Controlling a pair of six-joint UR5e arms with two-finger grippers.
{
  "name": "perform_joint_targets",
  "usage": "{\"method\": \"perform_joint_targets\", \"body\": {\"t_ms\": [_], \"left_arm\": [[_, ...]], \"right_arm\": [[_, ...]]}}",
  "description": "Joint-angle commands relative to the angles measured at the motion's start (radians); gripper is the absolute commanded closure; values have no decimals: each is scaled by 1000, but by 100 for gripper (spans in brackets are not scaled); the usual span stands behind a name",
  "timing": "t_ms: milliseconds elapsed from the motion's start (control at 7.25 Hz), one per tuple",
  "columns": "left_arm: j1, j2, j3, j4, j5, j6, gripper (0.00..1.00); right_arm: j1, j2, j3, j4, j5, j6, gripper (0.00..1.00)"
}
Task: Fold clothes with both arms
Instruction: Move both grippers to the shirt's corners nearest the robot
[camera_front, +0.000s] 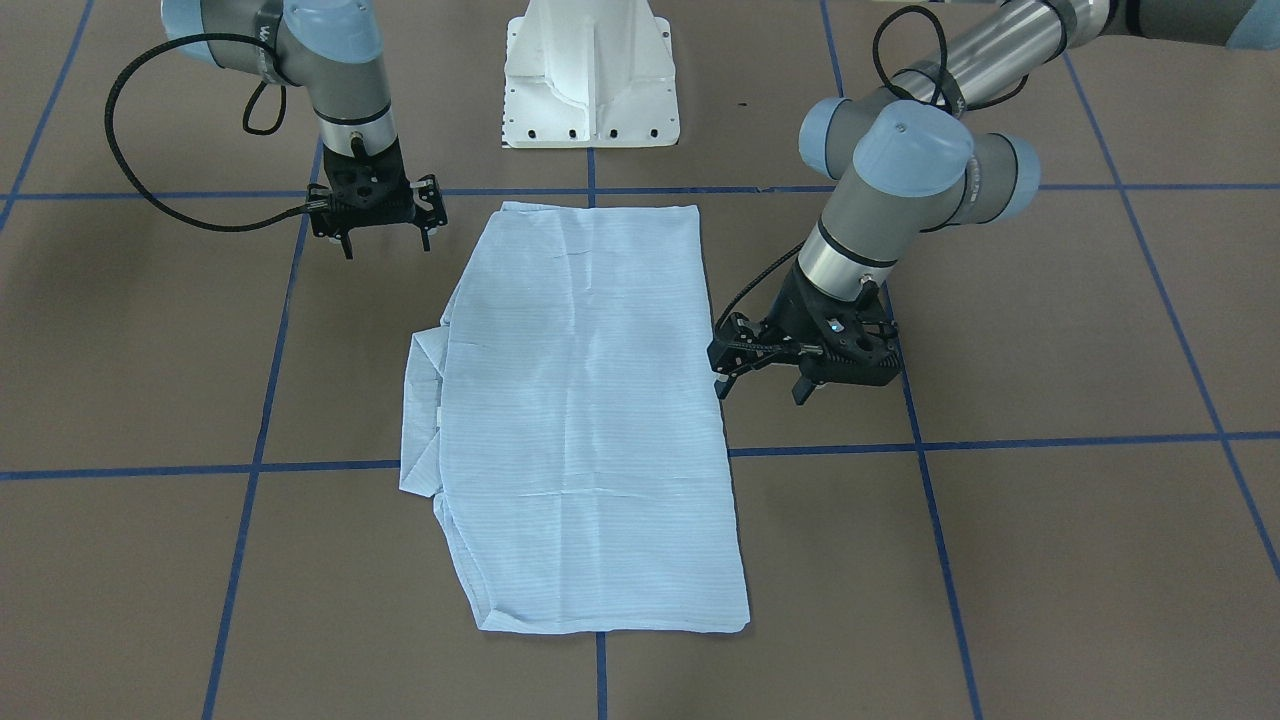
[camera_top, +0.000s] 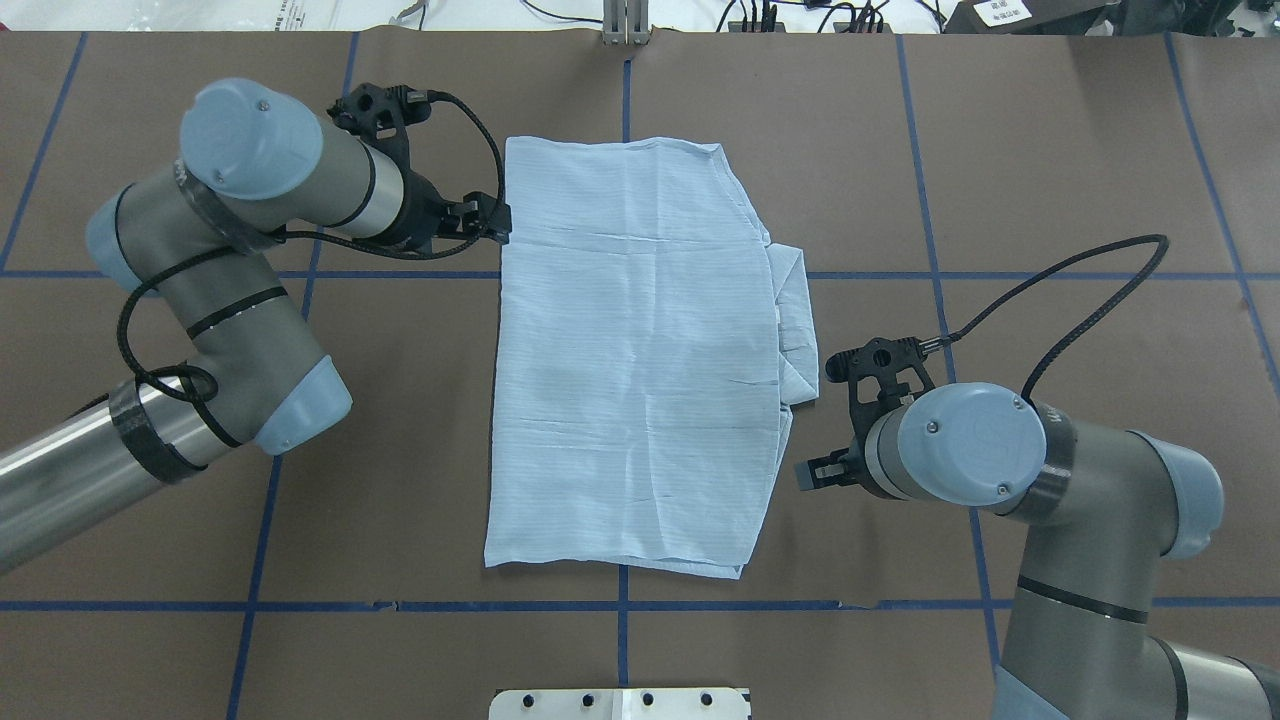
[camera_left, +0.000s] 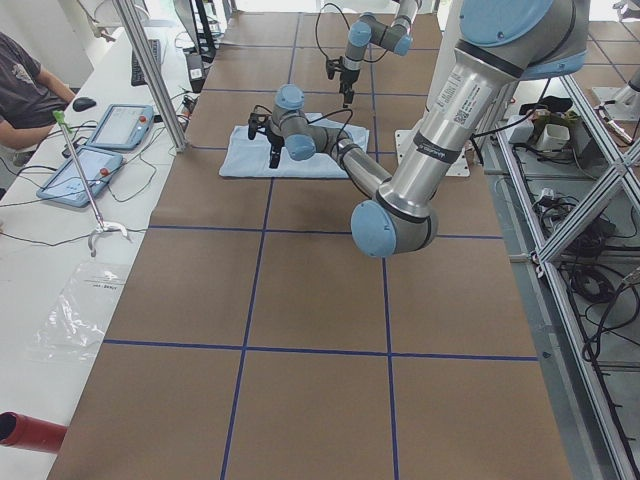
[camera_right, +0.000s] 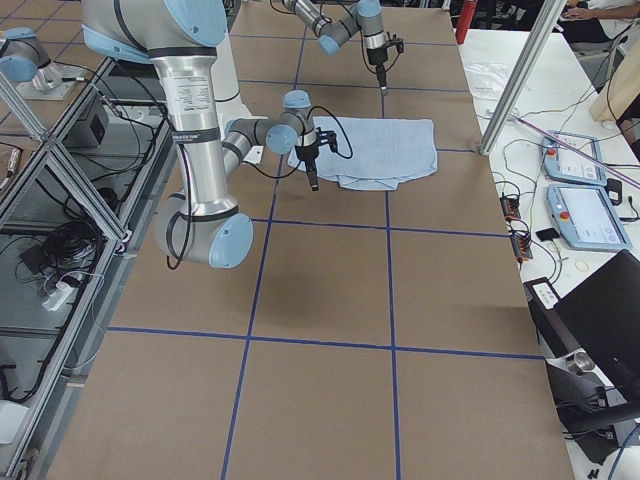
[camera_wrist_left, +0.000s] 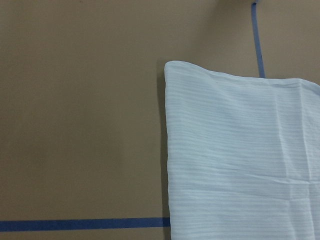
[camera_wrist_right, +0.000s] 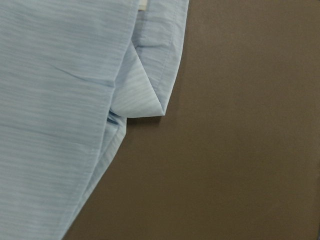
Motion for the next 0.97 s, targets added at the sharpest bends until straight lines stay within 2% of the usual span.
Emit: {"method": "perform_joint_targets", "body": {"t_ms": [0, 138, 276, 414, 551, 827], "left_arm": [[123, 63, -111, 1, 1, -171, 0], [177, 124, -209, 34, 4, -228, 0], [253, 146, -277, 115, 51, -279, 0], [337, 148, -299, 169, 113, -345, 0], [400, 152, -295, 171, 145, -401, 0], [429, 158, -282, 176, 161, -457, 2]], "right_arm": [[3, 6, 68, 2, 61, 31, 0], [3, 6, 85, 5, 63, 95, 0], [3, 3, 86, 60, 63, 137, 0], [0, 1, 86, 103, 66, 195, 0], [-12, 1, 86, 105, 66, 205, 0], [-14, 1, 97, 105, 72, 207, 0]]}}
